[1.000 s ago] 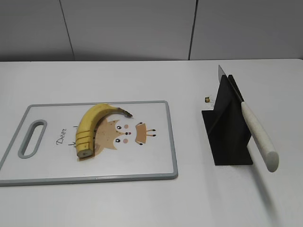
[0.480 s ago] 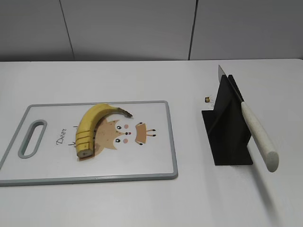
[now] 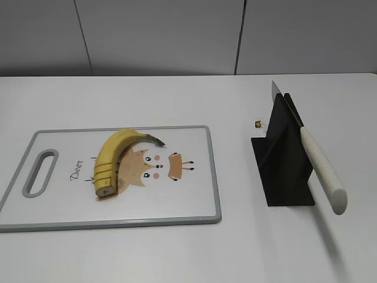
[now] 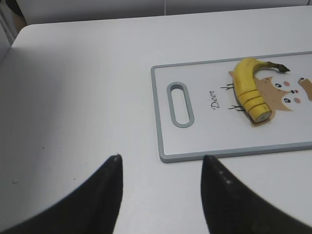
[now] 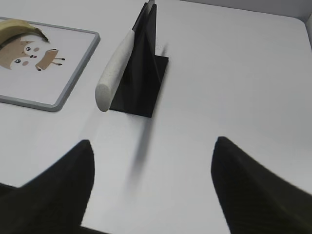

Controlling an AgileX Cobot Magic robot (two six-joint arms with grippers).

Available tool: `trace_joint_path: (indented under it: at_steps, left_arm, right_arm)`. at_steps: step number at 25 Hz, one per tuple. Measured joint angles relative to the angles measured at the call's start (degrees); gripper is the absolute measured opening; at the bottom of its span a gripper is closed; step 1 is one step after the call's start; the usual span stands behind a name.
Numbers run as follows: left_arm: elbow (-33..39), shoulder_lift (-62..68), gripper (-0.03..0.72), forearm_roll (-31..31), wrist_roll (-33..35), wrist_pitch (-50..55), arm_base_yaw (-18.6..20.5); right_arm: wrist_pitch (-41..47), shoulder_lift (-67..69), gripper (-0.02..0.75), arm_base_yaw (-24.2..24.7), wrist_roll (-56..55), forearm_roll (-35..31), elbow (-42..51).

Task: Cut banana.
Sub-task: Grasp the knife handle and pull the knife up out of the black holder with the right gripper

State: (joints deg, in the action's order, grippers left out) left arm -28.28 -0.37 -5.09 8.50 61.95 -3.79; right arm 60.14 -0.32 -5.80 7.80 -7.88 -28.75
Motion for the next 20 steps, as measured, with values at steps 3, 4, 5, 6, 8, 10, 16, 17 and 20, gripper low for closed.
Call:
trace_joint_path:
  at_steps: [3,4,5,6,8,10,16,17,20]
  left_arm:
    - [0.0,0.0,0.503,0.0,0.0,0.0,0.0]
    - [0.0,0.0,0.503,0.0,0.0,0.0,0.0]
    - [0.0,0.0,0.503,0.0,0.0,0.0,0.0]
    - [0.0,0.0,0.503,0.0,0.0,0.0,0.0]
    - [0.0,0.0,0.503,0.0,0.0,0.0,0.0]
    - [0.0,0.0,0.503,0.0,0.0,0.0,0.0]
    - [0.0,0.0,0.502,0.0,0.0,0.0,0.0]
    - [0.0,0.0,0.502,0.0,0.0,0.0,0.0]
    - [0.0,0.0,0.502,0.0,0.0,0.0,0.0]
  right_arm:
    - [0.0,0.3,0.569,0.0,0.0,0.0,0.0]
    - [0.0,1.3,0.569,0.0,0.0,0.0,-0.1]
    - [0.0,2.4,0.569,0.0,0.0,0.0,-0.5]
    - [0.0,4.0,0.569,0.0,0.0,0.0,-0.9]
    - [0.0,7.2,0.569,0.0,0.0,0.0,-2.3]
    - [0.3,11.0,0.569,0.0,-0.1,0.0,-3.8]
    - [0.9,21.8,0.569,0.0,-1.2,-0.6,-8.4]
    - [1.1,23.7,0.569,0.0,-2.1,-0.7,-8.9]
    - [2.2,28.6,0.569,0.0,-3.9,-0.8,-10.0]
